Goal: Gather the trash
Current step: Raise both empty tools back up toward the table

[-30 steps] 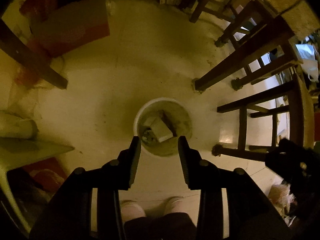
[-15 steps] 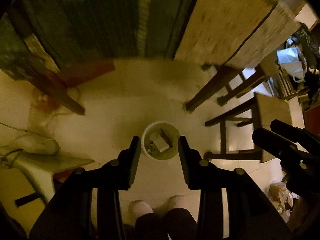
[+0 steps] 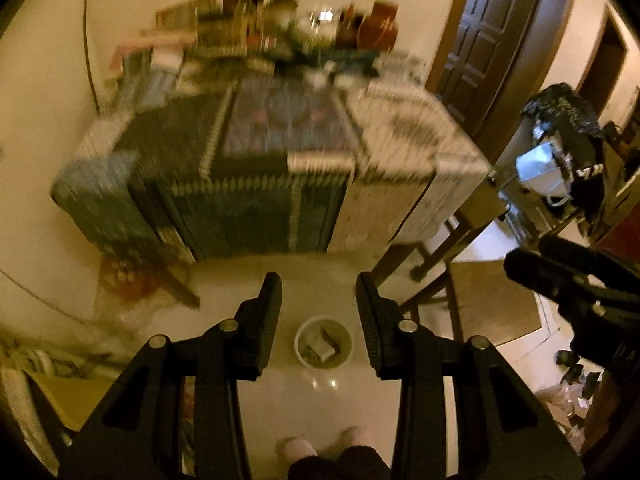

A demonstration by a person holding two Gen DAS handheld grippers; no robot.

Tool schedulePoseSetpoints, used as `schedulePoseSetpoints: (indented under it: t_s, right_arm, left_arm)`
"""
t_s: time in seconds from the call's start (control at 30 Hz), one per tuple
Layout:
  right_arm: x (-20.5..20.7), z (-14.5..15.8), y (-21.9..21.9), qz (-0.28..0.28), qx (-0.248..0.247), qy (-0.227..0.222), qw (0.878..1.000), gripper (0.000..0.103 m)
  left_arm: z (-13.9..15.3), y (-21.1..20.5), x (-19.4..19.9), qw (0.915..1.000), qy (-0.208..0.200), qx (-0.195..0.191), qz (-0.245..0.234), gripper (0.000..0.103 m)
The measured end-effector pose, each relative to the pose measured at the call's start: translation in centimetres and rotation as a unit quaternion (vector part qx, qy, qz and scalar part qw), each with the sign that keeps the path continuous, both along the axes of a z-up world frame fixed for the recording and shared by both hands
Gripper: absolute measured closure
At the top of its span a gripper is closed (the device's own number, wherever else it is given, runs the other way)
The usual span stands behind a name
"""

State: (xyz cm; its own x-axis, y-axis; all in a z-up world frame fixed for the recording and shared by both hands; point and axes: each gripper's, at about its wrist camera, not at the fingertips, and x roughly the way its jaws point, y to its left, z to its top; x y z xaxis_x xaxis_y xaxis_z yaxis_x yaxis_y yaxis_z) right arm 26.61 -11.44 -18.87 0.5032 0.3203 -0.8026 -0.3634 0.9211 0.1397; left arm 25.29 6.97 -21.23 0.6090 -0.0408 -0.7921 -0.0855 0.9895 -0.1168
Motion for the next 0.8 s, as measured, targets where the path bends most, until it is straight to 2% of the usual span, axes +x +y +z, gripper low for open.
schedulePoseSetpoints:
  t_s: [0.23, 0.3, 0.43, 0.53, 0.63, 0.7, 0.8]
  right_arm:
    - [-3.6, 8.3, 0.8, -0.012, 0.014, -0.079, 0.997, 0.041]
    - [-4.8, 10.3, 1.1, -0.017, 0.016, -0.102, 0.995, 0.041]
    - [-6.4, 13.1, 1.5, -0.019, 0.023, -0.138, 0.99, 0.04]
    - [-7.8, 14.9, 1.7, -0.022, 0.032, -0.17, 0.985, 0.039]
    - [-8.6, 16.2, 1.7, -0.026, 0.037, -0.197, 0.979, 0.03]
    - [-8.8, 16.8, 1.7, -0.029, 0.036, -0.211, 0.976, 0.026]
    - [-8.4, 17.4, 1.4, -0.035, 0.034, -0.224, 0.973, 0.019]
  left_arm:
    - [8.6, 0.6, -4.3, 0.9974, -0.071, -0.002, -0.013, 0.063]
    - [10.3, 1.0, -5.6, 0.9959, -0.089, -0.005, -0.015, 0.059]
    - [14.0, 2.0, -7.6, 0.9915, -0.127, -0.012, -0.026, 0.057]
    - [16.1, 2.6, -8.7, 0.9877, -0.154, 0.003, -0.028, 0.055]
    - [18.0, 3.1, -9.8, 0.9827, -0.183, 0.017, -0.022, 0.041]
    - [18.9, 3.4, -10.3, 0.9799, -0.198, 0.013, -0.018, 0.026]
    - [19.9, 3.4, -10.3, 0.9766, -0.214, 0.006, -0.02, 0.013]
